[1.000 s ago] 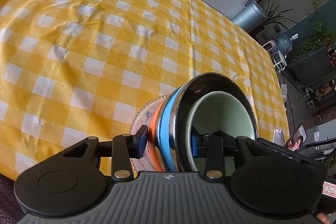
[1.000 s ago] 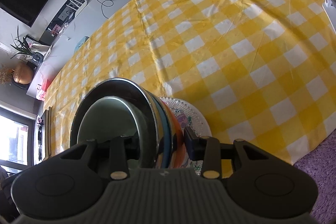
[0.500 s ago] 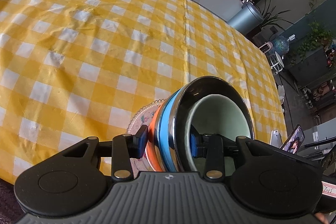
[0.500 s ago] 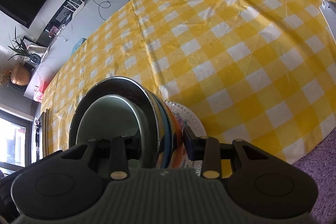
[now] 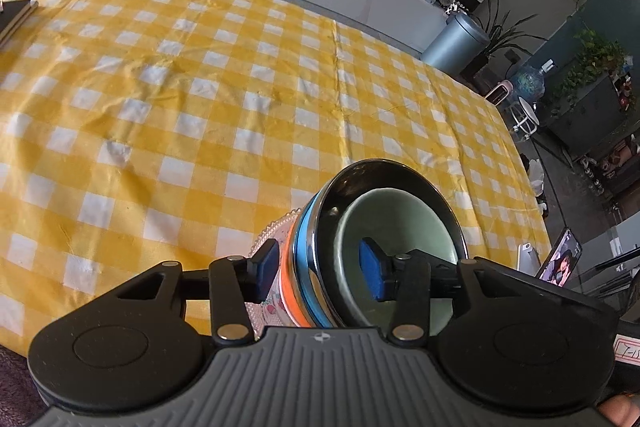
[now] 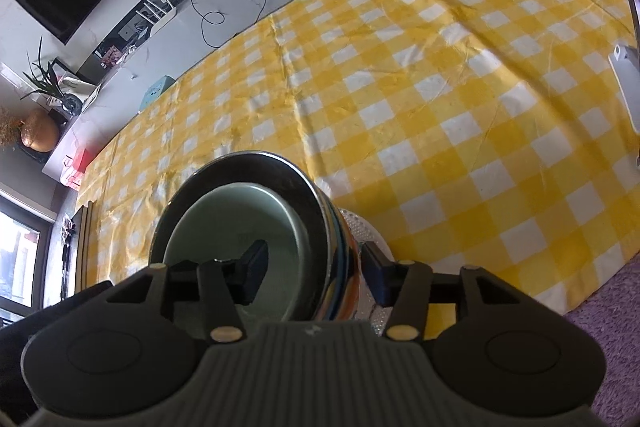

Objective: Organize plates and bowls

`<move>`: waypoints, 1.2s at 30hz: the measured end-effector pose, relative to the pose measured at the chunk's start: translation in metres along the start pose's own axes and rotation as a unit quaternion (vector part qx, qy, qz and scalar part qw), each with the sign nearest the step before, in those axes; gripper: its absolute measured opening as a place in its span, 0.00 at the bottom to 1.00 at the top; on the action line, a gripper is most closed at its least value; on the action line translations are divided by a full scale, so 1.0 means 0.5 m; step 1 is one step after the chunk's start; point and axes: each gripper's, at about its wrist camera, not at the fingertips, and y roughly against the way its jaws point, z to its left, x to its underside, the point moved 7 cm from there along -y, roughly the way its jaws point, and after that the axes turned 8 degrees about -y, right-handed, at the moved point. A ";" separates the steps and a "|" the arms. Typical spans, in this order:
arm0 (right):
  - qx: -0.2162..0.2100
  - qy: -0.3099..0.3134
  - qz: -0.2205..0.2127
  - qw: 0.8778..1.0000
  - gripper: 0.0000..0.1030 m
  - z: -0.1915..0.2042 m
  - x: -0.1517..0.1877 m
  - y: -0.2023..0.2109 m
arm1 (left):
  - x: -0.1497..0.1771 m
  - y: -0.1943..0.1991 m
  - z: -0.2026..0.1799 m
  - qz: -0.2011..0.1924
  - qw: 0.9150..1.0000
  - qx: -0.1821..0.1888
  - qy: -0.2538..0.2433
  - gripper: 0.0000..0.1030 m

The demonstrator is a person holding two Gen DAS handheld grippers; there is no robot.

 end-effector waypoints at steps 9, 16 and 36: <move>-0.017 0.064 -0.051 0.997 0.57 0.041 0.021 0.097 | 0.011 0.127 -0.033 -0.082 0.991 -0.061 -0.083 0.52; -0.050 0.134 -0.098 0.985 0.58 0.065 0.064 0.178 | 0.046 0.202 -0.049 -0.140 0.972 -0.111 -0.150 0.52; -0.061 0.281 -0.156 0.945 0.72 0.029 0.214 0.173 | 0.177 0.189 -0.011 -0.137 0.950 -0.184 -0.210 0.62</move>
